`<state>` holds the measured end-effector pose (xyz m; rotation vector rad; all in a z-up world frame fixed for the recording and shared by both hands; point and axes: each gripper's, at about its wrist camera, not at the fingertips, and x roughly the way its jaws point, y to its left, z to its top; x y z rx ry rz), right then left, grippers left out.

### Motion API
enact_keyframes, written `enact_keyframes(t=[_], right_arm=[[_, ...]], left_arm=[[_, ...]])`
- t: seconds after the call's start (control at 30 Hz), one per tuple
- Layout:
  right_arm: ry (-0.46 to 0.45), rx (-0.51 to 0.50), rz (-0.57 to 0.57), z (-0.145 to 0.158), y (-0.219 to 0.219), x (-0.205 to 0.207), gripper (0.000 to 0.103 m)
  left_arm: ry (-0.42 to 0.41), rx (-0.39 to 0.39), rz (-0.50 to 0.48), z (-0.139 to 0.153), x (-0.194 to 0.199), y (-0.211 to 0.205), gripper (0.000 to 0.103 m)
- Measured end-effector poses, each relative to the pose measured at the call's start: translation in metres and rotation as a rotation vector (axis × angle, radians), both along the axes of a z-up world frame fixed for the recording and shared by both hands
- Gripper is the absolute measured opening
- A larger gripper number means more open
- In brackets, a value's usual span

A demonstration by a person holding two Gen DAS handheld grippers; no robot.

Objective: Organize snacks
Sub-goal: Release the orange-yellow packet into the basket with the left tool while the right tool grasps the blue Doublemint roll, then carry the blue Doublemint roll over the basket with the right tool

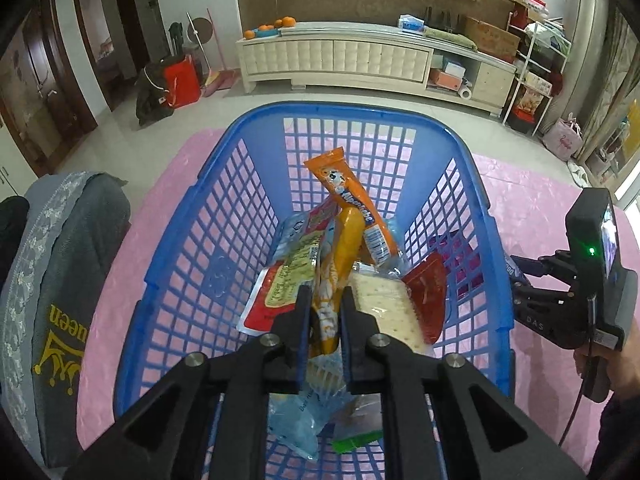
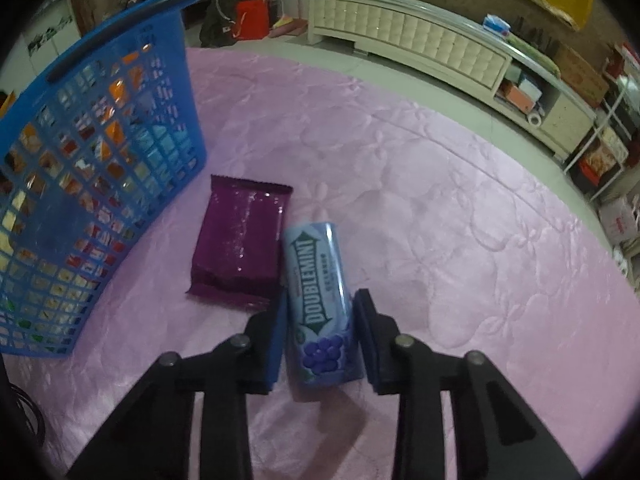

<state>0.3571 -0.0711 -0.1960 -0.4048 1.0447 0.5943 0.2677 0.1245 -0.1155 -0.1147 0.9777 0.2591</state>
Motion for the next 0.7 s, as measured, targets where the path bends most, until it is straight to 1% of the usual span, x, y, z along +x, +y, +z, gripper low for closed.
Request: enact_keyframes(t=[0.07, 0.13, 0.17, 0.2, 0.23, 0.27, 0.37, 0.43, 0.5, 0.6, 0.7], right_arm=[[-0.007, 0.001, 0.004, 0.001, 0.001, -0.003, 0.035], [-0.020, 0.025, 0.001, 0.005, -0.001, -0.009, 0.034], [-0.023, 0.033, -0.004, 0.008, -0.002, -0.013, 0.034], [-0.019, 0.044, -0.009, 0.011, -0.004, -0.015, 0.034], [-0.017, 0.054, -0.014, 0.014, -0.005, -0.017, 0.034], [-0.013, 0.063, -0.021, 0.018, -0.006, -0.019, 0.034], [-0.008, 0.090, -0.041, 0.029, -0.009, -0.026, 0.034], [-0.021, 0.100, -0.051, 0.040, -0.010, -0.032, 0.034], [-0.032, 0.123, -0.062, 0.054, -0.012, -0.040, 0.034], [-0.055, 0.149, -0.072, 0.072, -0.014, -0.051, 0.034], [-0.082, 0.170, -0.069, 0.092, -0.015, -0.063, 0.034]], left_arm=[[-0.003, 0.006, -0.009, -0.001, -0.001, -0.001, 0.012], [-0.010, 0.011, -0.021, 0.000, -0.003, -0.003, 0.022], [-0.013, 0.015, -0.026, 0.001, -0.005, -0.003, 0.024], [-0.013, 0.020, -0.028, 0.002, -0.006, -0.004, 0.031], [-0.013, 0.023, -0.028, 0.003, -0.008, -0.004, 0.041], [-0.016, 0.024, -0.028, 0.004, -0.010, -0.003, 0.045], [-0.044, 0.001, -0.028, 0.012, -0.019, 0.000, 0.046], [-0.061, -0.024, -0.037, 0.018, -0.027, 0.001, 0.052], [-0.082, -0.036, -0.057, 0.024, -0.034, -0.002, 0.053], [-0.108, -0.040, -0.090, 0.033, -0.045, -0.009, 0.054], [-0.134, -0.033, -0.120, 0.043, -0.056, -0.016, 0.057]])
